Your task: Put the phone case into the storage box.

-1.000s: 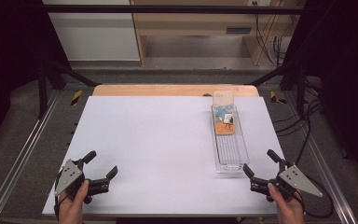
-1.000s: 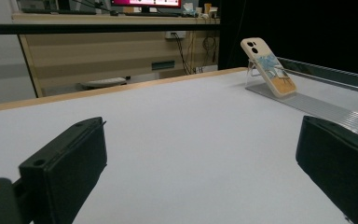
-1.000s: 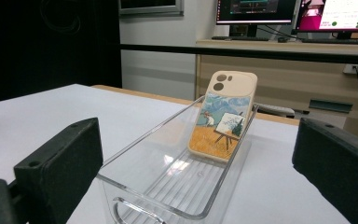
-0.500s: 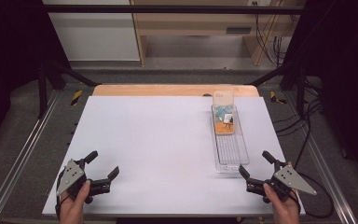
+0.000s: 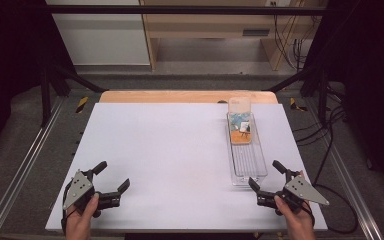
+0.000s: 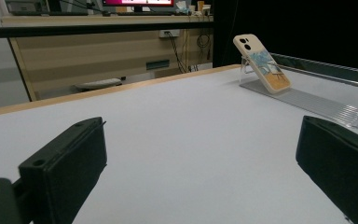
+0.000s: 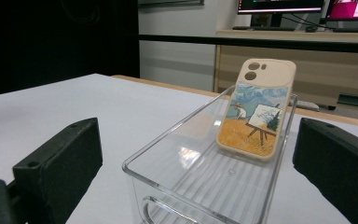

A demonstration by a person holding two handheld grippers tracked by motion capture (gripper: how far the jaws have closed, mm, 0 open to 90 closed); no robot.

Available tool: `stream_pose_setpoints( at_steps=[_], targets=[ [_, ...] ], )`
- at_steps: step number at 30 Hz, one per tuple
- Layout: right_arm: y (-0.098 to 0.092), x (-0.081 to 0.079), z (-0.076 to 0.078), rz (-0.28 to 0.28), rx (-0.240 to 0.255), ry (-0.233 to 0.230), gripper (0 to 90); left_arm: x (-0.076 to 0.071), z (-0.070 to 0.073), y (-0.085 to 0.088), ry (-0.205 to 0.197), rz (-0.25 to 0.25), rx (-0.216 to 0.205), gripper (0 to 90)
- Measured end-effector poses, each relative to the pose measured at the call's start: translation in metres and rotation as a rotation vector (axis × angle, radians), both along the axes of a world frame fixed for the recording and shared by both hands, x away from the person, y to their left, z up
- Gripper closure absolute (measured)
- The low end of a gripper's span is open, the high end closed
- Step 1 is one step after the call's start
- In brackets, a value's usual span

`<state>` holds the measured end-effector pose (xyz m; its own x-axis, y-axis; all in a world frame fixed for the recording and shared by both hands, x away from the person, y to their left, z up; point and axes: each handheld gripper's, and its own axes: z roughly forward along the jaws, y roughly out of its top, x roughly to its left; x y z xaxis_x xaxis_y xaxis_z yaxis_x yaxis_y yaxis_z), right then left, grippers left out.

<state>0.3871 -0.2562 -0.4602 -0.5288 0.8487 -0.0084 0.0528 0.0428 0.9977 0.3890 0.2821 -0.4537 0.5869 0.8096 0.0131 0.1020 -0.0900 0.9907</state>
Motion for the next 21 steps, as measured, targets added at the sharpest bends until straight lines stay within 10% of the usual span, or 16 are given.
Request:
stream_pose_setpoints(
  at_steps=[21],
  targets=[
    [0.02, 0.021, 0.005, 0.021, 0.012, -0.001, 2.2, 0.001, 0.0, -0.003, 0.003, -0.019, 0.004, 1.6]
  ],
)
